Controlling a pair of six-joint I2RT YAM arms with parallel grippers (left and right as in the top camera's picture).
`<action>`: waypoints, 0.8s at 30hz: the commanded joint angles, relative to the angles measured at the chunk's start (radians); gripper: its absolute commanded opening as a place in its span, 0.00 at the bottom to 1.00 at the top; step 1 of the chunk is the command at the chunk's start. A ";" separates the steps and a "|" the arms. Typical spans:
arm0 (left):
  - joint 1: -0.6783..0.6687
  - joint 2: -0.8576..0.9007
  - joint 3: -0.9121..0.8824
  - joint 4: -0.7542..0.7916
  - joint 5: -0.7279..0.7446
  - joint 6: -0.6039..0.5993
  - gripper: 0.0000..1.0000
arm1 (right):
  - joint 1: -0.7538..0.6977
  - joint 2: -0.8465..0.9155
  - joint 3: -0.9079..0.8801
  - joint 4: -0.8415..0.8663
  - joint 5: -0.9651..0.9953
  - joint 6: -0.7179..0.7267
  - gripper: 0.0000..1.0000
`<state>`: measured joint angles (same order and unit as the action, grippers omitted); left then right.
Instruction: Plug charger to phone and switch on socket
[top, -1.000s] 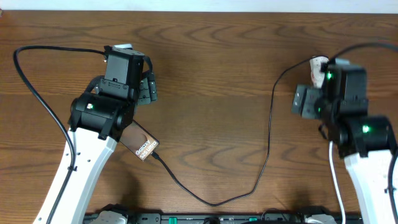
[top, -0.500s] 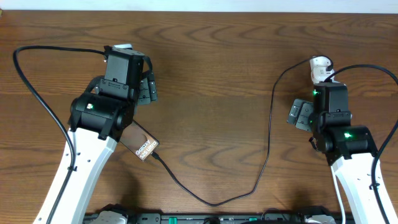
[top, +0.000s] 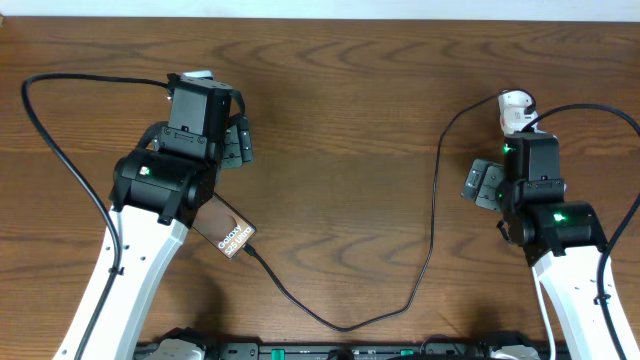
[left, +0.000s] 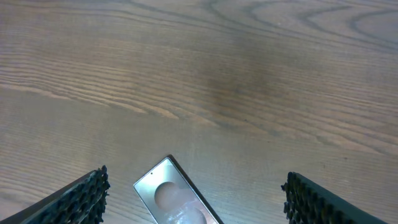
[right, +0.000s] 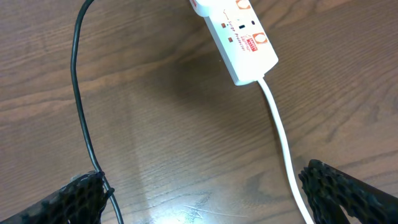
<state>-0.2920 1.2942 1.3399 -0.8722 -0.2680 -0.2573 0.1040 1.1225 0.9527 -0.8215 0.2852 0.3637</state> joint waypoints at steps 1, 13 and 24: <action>-0.002 0.002 0.016 -0.002 -0.013 0.013 0.88 | 0.000 -0.003 -0.005 -0.001 0.019 0.018 0.99; -0.002 0.002 0.016 -0.002 -0.013 0.013 0.88 | 0.000 -0.003 -0.005 -0.001 0.019 0.017 0.99; -0.001 0.001 0.012 -0.066 -0.013 0.013 0.88 | 0.000 -0.003 -0.005 -0.001 0.019 0.018 0.99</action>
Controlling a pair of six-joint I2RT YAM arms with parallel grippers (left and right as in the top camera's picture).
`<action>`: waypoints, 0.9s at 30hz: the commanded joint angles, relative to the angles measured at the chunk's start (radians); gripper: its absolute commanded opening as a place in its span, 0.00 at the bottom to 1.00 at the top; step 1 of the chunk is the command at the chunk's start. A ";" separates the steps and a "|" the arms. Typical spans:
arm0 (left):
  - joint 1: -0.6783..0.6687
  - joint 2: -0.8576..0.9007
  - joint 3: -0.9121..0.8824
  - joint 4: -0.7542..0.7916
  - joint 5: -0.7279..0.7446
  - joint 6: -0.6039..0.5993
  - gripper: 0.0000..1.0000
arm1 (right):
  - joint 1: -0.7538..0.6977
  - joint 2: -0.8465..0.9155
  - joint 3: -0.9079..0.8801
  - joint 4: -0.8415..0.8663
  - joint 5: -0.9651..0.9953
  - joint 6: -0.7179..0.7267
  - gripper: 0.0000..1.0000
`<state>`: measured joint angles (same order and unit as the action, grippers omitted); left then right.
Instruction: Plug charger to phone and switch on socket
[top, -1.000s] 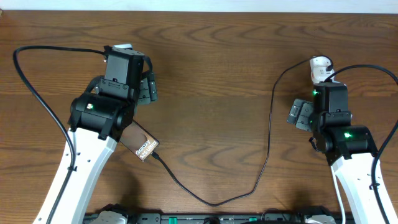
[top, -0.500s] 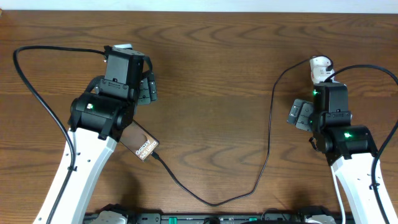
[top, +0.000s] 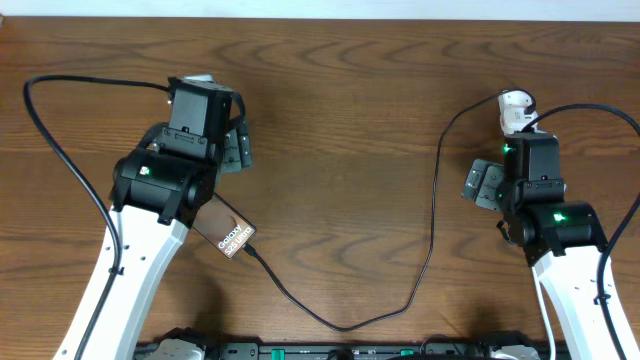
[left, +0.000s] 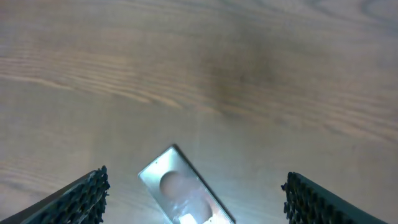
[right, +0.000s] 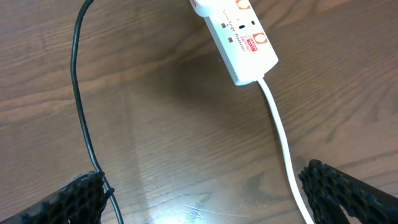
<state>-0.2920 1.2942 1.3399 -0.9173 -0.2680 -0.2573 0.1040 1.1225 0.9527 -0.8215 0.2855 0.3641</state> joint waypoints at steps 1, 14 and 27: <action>-0.001 0.000 0.011 -0.029 -0.014 0.013 0.88 | 0.000 -0.003 -0.005 -0.001 0.019 0.017 0.99; -0.001 -0.099 -0.007 -0.023 -0.002 -0.006 0.88 | 0.000 -0.003 -0.005 -0.001 0.019 0.017 0.99; 0.069 -0.395 -0.311 0.278 0.063 -0.032 0.88 | 0.000 -0.003 -0.005 -0.002 0.019 0.017 0.99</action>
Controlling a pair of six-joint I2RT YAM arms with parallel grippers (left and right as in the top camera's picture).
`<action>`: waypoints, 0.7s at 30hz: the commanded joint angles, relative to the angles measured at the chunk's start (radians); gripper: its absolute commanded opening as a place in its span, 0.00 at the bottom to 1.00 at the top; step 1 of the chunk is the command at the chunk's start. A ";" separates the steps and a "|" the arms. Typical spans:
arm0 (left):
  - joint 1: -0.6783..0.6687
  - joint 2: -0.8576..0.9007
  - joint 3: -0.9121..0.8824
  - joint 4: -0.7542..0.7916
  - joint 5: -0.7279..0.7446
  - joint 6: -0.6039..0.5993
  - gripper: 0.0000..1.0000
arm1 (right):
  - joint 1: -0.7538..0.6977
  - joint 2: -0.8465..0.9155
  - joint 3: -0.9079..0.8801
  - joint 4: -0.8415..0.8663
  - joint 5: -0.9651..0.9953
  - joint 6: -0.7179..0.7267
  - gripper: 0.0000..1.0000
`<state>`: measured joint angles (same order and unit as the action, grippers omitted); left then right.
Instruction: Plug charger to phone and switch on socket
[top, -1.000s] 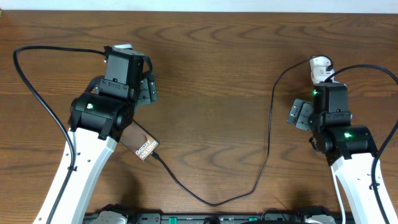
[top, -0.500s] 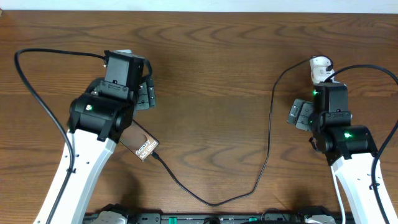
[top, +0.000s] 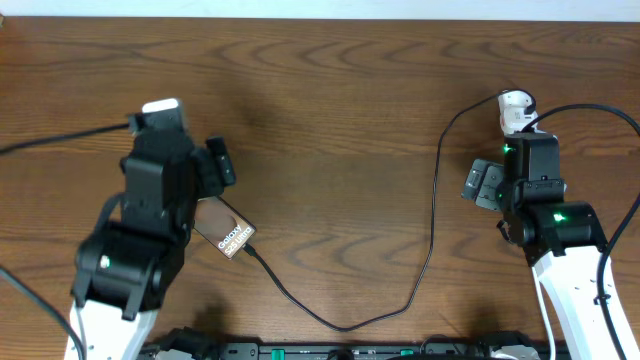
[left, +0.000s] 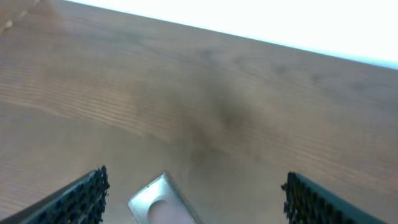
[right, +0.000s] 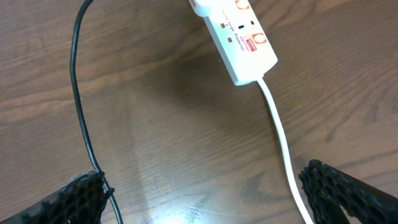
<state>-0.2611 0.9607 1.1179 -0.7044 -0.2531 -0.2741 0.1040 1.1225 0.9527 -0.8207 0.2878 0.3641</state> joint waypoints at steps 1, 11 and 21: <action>0.063 -0.098 -0.148 0.128 0.086 -0.015 0.88 | 0.000 -0.003 -0.005 -0.002 0.016 0.017 0.99; 0.195 -0.367 -0.624 0.651 0.326 -0.015 0.88 | 0.000 -0.003 -0.005 -0.002 0.016 0.017 0.99; 0.199 -0.557 -1.027 1.153 0.336 -0.015 0.89 | 0.000 -0.003 -0.005 -0.002 0.016 0.017 0.99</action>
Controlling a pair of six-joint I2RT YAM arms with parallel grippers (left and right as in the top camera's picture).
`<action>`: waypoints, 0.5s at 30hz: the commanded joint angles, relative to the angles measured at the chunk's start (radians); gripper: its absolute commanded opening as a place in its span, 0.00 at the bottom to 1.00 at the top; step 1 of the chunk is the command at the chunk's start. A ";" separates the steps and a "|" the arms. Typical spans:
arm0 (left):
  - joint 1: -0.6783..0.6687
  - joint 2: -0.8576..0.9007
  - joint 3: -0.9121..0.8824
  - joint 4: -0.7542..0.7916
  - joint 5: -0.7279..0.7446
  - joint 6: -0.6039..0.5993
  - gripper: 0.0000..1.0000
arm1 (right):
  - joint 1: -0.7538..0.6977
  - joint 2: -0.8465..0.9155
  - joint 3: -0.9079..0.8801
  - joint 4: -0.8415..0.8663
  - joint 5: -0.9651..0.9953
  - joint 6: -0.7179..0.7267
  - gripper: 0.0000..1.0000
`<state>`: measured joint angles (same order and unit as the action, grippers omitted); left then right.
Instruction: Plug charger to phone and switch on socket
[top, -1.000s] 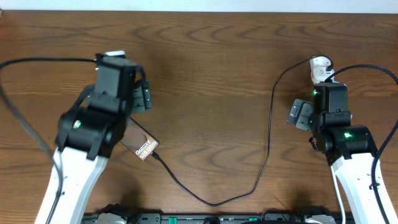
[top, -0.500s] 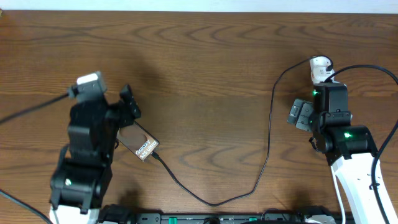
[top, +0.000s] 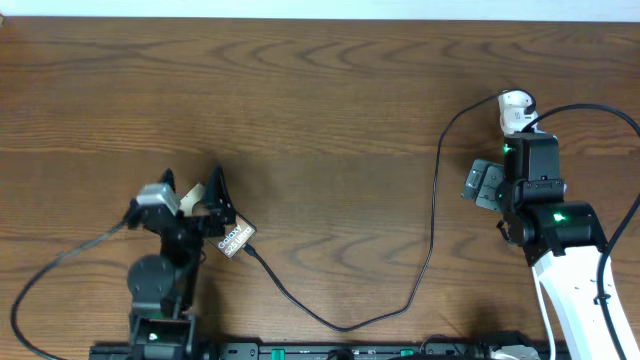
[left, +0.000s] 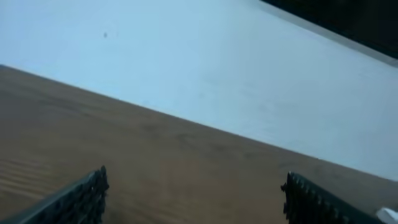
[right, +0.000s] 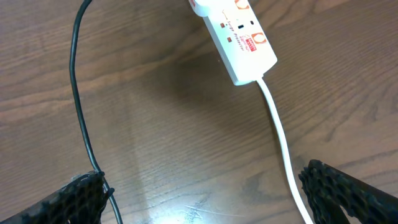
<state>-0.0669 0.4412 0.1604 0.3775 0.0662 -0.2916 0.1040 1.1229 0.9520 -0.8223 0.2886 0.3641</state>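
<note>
The phone (top: 233, 238), dark with a "Galaxy" label, lies front left on the wooden table (top: 330, 90). A black charger cable (top: 345, 324) meets the phone's near end, loops along the front and climbs to the white socket strip (top: 515, 109) at the far right. My left gripper (top: 192, 197) is open and empty just left of the phone; its wrist view (left: 194, 199) shows only table and wall. My right gripper (top: 484, 185) is open and empty near the strip. In the right wrist view (right: 205, 199) the strip (right: 239, 34) lies ahead of it, and the black cable (right: 79, 106) runs beside the left finger.
The strip's white cord (right: 280, 134) runs toward the right finger in the right wrist view. A pale wall (left: 186, 74) stands beyond the table's far edge. The left arm's own black cable (top: 60, 262) trails across the front left.
My left arm has drawn back to the front edge and sits low by the phone. Its camera now looks up at the wall, with the phone out of its view. The right arm is unchanged.
My open left gripper stood over the phone's far end at the first two moments, with the cable at the phone's near end. Then the arm was farther back, and now it sits folded at the front. The right gripper stayed open by the socket strip throughout.
</note>
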 joint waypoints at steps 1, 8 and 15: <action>0.005 -0.048 -0.093 0.099 0.016 0.002 0.88 | 0.000 -0.003 -0.004 -0.001 0.016 0.017 0.99; 0.015 -0.160 -0.156 0.071 0.009 0.003 0.88 | 0.000 -0.003 -0.004 -0.001 0.016 0.017 0.99; 0.069 -0.293 -0.156 -0.057 0.009 0.003 0.88 | 0.000 -0.003 -0.004 -0.001 0.016 0.017 0.99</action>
<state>-0.0235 0.2035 0.0059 0.3523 0.0731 -0.2913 0.1040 1.1229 0.9520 -0.8227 0.2882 0.3641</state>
